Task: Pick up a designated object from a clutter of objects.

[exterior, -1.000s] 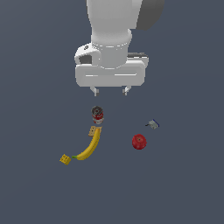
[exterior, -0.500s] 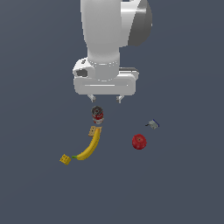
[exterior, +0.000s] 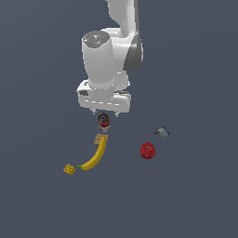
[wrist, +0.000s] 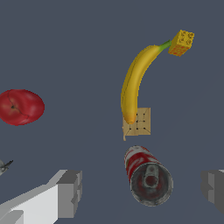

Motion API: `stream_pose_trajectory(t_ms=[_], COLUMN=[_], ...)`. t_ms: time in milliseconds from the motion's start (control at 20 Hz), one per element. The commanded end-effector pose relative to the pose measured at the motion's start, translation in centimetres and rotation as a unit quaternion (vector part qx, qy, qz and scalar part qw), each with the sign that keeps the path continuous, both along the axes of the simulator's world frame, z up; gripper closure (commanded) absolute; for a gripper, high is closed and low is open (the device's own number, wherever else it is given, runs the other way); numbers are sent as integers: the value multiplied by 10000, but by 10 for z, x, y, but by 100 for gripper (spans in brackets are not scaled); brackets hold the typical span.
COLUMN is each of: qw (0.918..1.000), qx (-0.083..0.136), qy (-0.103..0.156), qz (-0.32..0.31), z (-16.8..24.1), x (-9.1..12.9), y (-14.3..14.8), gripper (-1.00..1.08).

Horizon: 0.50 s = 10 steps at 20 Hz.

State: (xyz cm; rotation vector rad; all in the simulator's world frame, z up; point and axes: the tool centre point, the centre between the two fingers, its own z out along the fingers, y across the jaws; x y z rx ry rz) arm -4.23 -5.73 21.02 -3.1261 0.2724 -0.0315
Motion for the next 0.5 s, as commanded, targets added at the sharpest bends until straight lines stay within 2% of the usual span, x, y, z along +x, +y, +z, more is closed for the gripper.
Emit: stream_pose_trajectory(t_ms=[0,450], qw=[9998,9978], qx=[2,1], qy=[23,84], qz=[-194,-659], z=[-22,-70], x=[-15,-57], y=[-8,-25], gripper=[-92,-92])
